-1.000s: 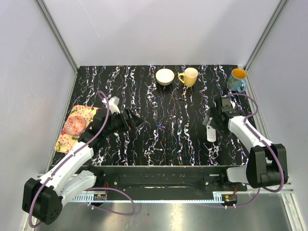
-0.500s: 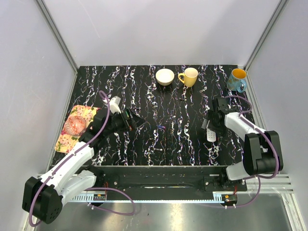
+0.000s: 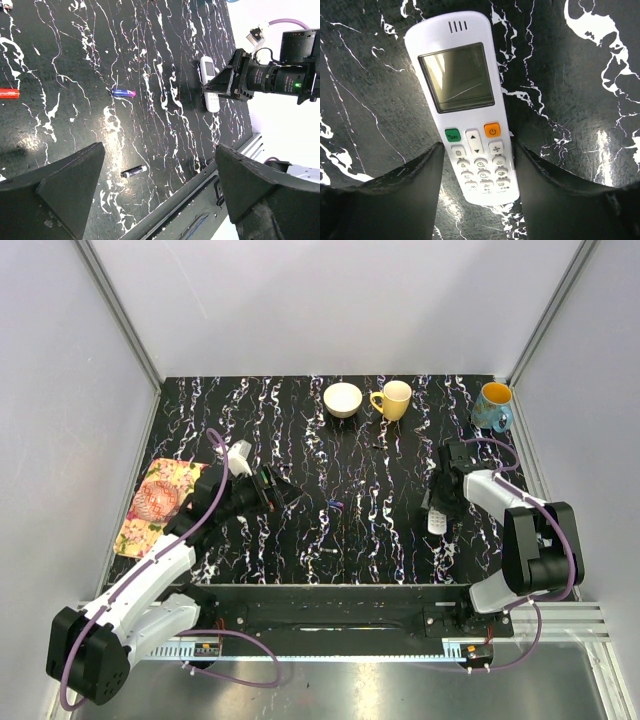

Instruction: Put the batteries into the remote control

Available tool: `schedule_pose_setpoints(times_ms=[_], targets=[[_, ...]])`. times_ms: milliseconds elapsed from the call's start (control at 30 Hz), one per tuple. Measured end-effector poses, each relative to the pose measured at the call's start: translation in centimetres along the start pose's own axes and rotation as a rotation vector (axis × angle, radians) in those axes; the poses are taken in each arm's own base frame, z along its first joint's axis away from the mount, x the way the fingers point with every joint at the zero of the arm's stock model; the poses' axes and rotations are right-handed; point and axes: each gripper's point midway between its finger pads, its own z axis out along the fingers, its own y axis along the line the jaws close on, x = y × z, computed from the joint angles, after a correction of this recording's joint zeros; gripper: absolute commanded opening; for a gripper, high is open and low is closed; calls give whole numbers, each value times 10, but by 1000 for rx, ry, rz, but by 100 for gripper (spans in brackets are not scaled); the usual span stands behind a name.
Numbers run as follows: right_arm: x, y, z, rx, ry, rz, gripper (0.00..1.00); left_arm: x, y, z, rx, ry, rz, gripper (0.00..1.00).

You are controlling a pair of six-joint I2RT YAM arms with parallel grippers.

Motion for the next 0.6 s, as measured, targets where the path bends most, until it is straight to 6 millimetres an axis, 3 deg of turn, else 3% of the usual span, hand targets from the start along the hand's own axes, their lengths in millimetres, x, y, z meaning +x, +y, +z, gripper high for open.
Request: schedule_pose_setpoints(times_ms=[133,300,433,600], targets=[[2,4,0,-5,0,-14,51,0,0,0,0,0,-1,97],[2,10,-1,-11,0,-33,47,0,0,0,1,1,0,97],[2,11,0,-10,0,-37,34,1,-1,0,2,1,1,97],[4,19,-5,-16,-15,-55,29,2,-2,-2,8,-3,4,97]])
